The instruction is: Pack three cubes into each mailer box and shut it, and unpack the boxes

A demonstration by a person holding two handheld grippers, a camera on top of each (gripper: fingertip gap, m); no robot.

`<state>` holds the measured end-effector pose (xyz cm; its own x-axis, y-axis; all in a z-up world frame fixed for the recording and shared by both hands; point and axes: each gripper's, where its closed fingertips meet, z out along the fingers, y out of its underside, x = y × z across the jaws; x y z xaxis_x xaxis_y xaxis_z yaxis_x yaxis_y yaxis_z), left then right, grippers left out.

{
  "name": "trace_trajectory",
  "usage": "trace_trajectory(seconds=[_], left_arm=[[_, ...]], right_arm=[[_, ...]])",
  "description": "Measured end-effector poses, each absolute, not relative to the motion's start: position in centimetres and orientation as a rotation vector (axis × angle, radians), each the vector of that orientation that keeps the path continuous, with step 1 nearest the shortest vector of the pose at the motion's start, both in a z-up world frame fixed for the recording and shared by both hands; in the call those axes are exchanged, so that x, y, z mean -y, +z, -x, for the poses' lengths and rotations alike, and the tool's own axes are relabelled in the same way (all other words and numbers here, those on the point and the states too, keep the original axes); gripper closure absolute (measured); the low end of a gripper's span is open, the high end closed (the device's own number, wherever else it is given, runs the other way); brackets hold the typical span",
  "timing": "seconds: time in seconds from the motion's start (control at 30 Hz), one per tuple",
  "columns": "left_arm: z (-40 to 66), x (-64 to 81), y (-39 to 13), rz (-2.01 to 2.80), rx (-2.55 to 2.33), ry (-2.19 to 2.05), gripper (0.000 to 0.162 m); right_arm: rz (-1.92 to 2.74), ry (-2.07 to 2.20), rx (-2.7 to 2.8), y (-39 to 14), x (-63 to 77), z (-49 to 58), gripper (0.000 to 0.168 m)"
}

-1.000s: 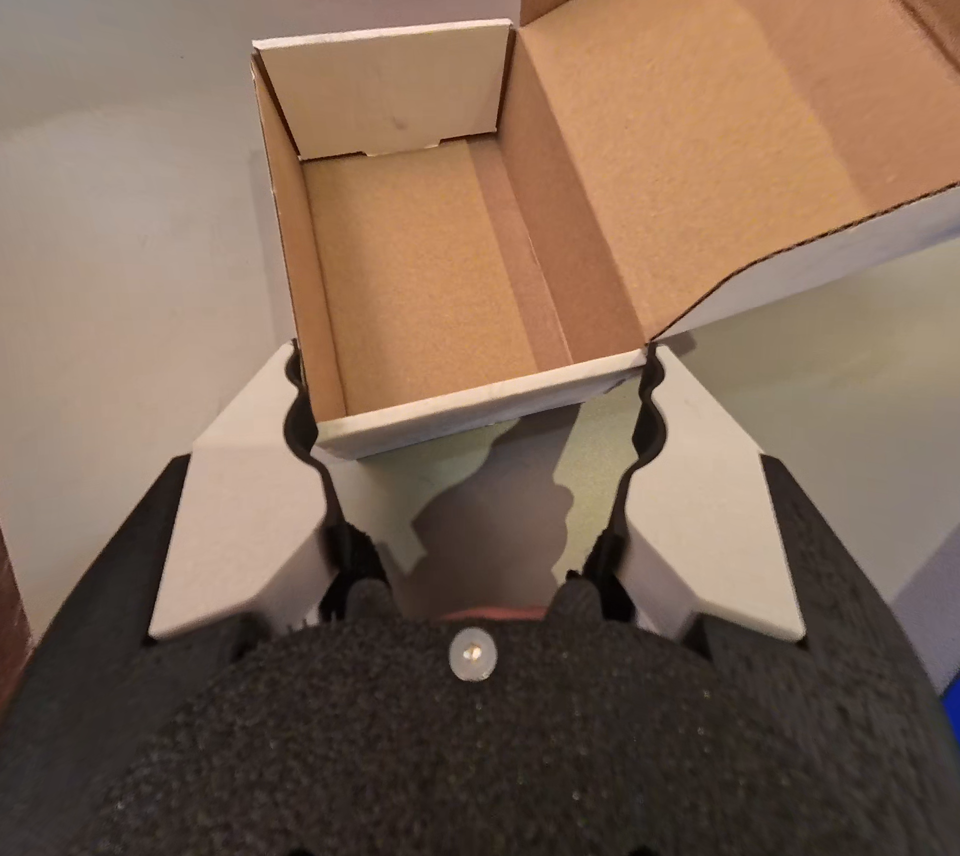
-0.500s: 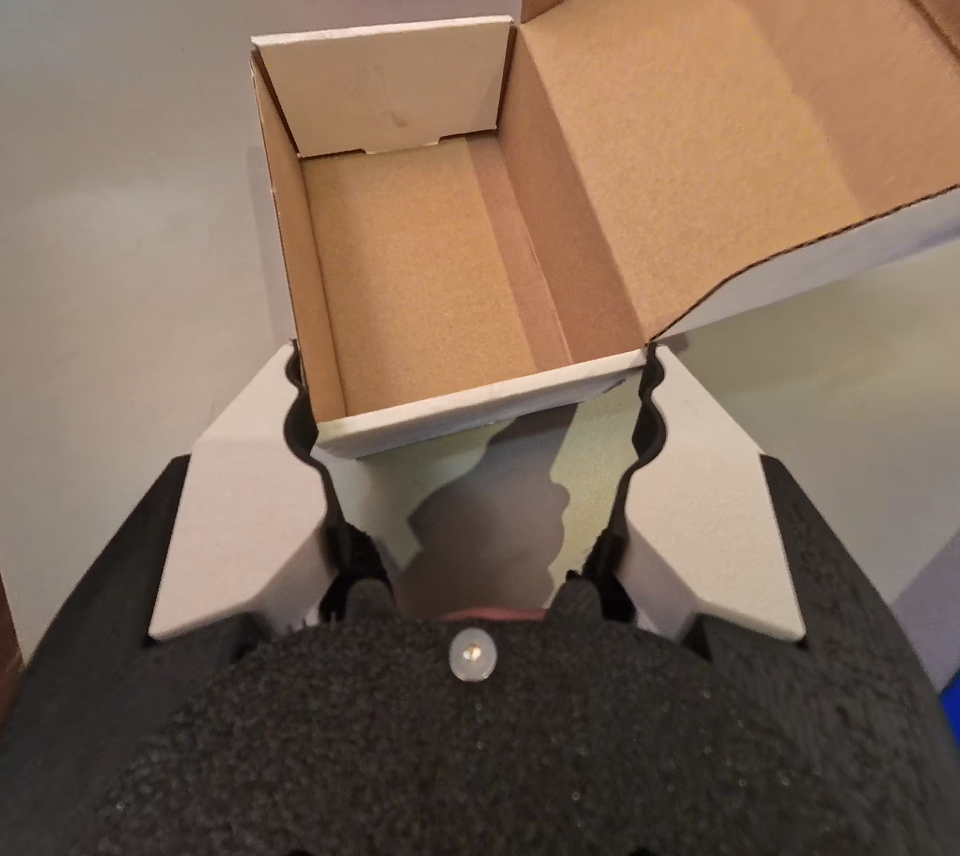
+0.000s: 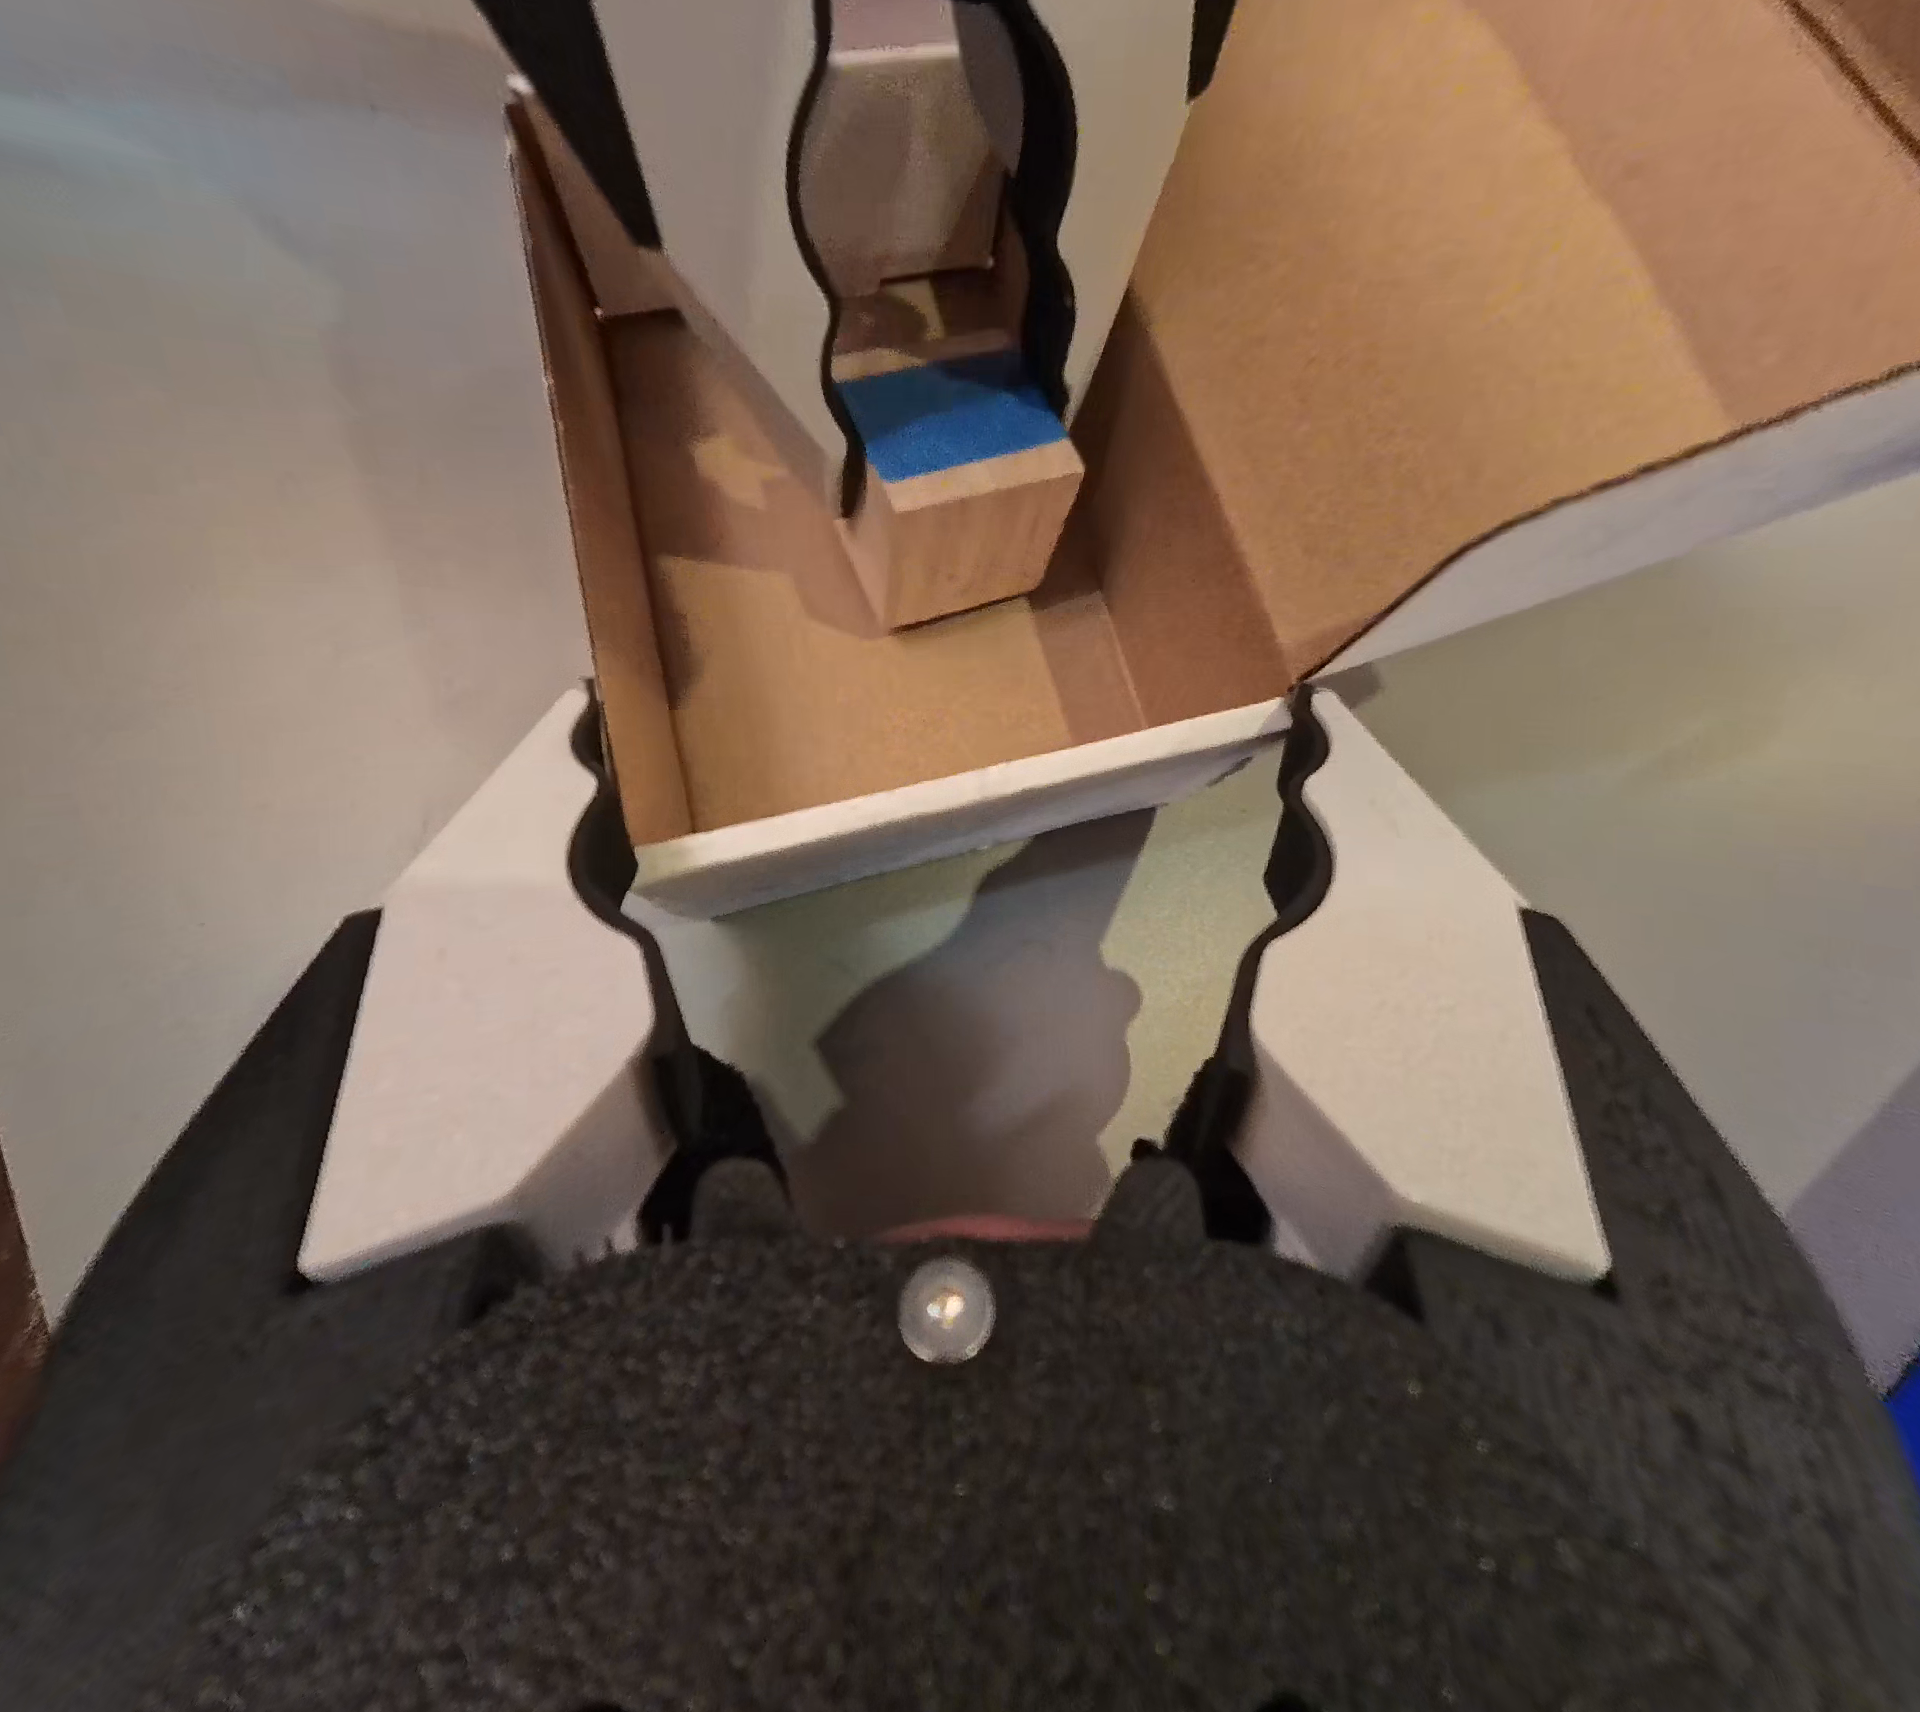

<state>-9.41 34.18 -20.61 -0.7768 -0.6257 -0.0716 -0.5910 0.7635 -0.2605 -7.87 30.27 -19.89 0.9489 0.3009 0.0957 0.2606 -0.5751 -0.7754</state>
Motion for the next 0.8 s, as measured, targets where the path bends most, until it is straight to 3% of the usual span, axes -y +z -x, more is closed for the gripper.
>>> trace_trajectory(seconds=[0.13,0.2,0.23,0.33,0.4,0.67,0.77,0.8], left_arm=[[9.5,-33.9,-20.7,0.972,-2.787,-0.301,0.119],[10.0,-34.2,-19.4,1.046,-2.74,-0.406,0.099],[10.4,-34.7,-17.8,1.087,-2.686,-0.488,0.098],[13.5,-40.4,-12.0,1.216,-2.473,-0.617,0.107],[17.0,-47.3,-10.5,1.347,-2.356,-0.474,0.116],[25.1,-58.5,-20.4,1.962,-2.314,-0.131,0.117],[26.5,-58.7,-22.1,1.984,-2.365,-0.015,0.142],[26.3,-58.6,-21.7,1.951,-2.357,-0.017,0.142]], right_arm=[[2.211,0.06,0.393,-19.9,-30.3,7.9,0.043],[2.211,0.052,0.398,-19.9,-30.3,7.9,0.043],[2.212,0.05,0.399,-19.9,-30.2,7.9,0.043],[2.208,0.046,0.396,-19.9,-30.2,7.9,0.043],[2.208,0.046,0.39,-19.9,-30.2,7.9,0.043],[2.222,0.05,0.387,-19.9,-30.2,7.8,0.043],[2.219,0.041,0.388,-19.9,-30.2,7.9,0.043],[2.219,0.042,0.387,-19.9,-30.2,7.9,0.043]])
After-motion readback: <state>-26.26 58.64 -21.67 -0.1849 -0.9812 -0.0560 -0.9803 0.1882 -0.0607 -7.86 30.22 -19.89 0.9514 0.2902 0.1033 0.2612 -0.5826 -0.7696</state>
